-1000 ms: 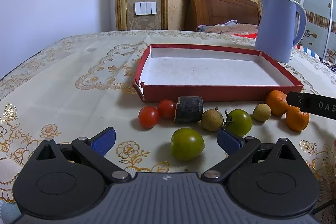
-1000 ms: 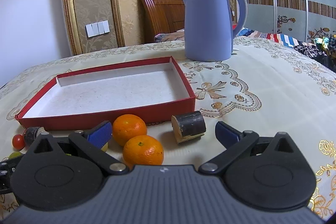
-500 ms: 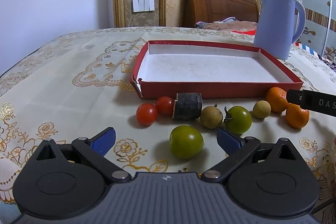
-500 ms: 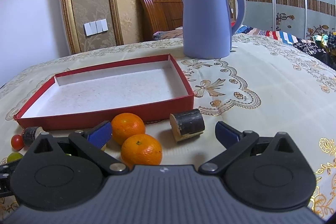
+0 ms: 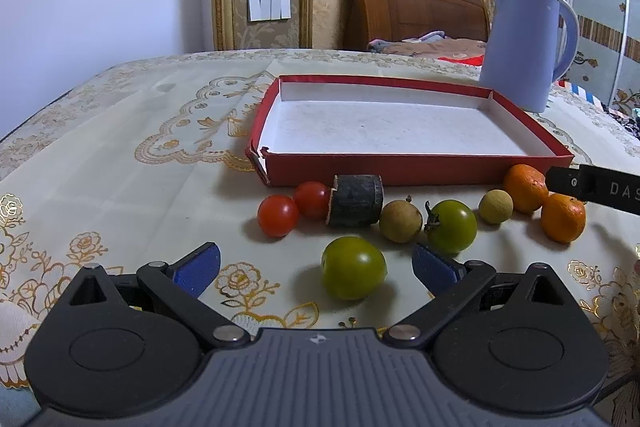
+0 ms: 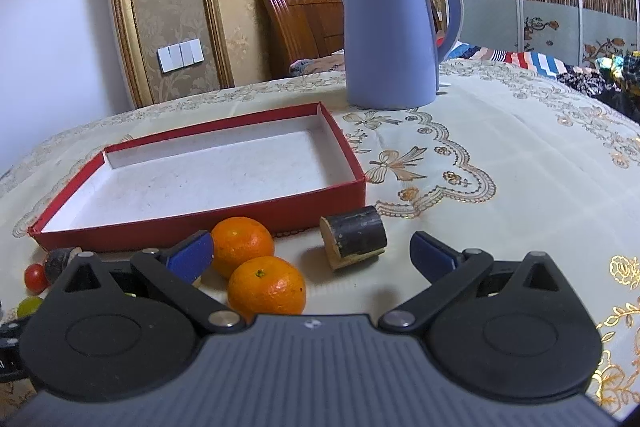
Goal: Organize fruits
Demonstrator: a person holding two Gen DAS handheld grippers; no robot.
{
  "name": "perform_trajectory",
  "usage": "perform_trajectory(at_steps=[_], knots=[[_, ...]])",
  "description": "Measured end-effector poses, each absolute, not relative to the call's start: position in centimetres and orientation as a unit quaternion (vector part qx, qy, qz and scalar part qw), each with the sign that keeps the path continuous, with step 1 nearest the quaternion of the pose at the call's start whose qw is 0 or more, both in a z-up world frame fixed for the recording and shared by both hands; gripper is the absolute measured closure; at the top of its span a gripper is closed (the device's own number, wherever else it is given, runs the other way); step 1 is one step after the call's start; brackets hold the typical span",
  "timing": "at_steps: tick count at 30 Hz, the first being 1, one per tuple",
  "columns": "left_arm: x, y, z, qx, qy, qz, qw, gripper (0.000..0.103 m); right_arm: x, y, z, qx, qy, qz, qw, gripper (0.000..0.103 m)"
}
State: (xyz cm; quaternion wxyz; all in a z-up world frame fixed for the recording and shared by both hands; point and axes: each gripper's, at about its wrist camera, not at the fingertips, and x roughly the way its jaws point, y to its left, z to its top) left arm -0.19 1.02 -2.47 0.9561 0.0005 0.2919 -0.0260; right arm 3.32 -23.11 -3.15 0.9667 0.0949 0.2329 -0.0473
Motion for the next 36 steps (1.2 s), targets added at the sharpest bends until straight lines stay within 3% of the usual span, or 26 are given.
perform_trajectory(at_steps=[4,6,8,22,24,28,33,36], knots=[[-0.5,1.0,-2.4,0.003,0.285,-0.04,0.958,0.004,2.8,-23.5,-3.0,0.08,0.24,-0.04,0.967,0.0],[-0.4,0.7,-2.5,0.009,0.288,-0.046,0.956,0.021,2.4,-23.6,-2.9,0.068,0.237,-0.044,0.968,0.0],[-0.1,0.7,-2.8,0.01,0.305,-0.05,0.951,0.025,1.8,-23.9,-2.8,0.064,0.231,-0.043,0.97,0.0],[0.0,0.3,-2.8,0.017,0.309,-0.049,0.95,0.025,-0.1,-26.1,-1.8,0.017,0.234,-0.057,0.97,0.0],[0.0,0.2,-2.8,0.021,0.309,-0.051,0.95,0.033,-0.6,-26.8,-1.5,0.01,0.232,-0.061,0.971,0.0],[0.0,-0.1,-2.9,0.027,0.308,-0.056,0.949,0.037,-1.2,-28.2,-1.5,0.021,0.242,-0.053,0.969,0.0],[0.0,-0.2,-2.9,0.029,0.306,-0.062,0.95,0.063,-1.0,-27.4,-2.4,0.019,0.269,-0.002,0.963,0.0],[0.0,-0.2,-2.9,0.027,0.304,-0.062,0.95,0.07,-0.6,-25.8,-2.7,0.002,0.278,0.034,0.96,0.016]])
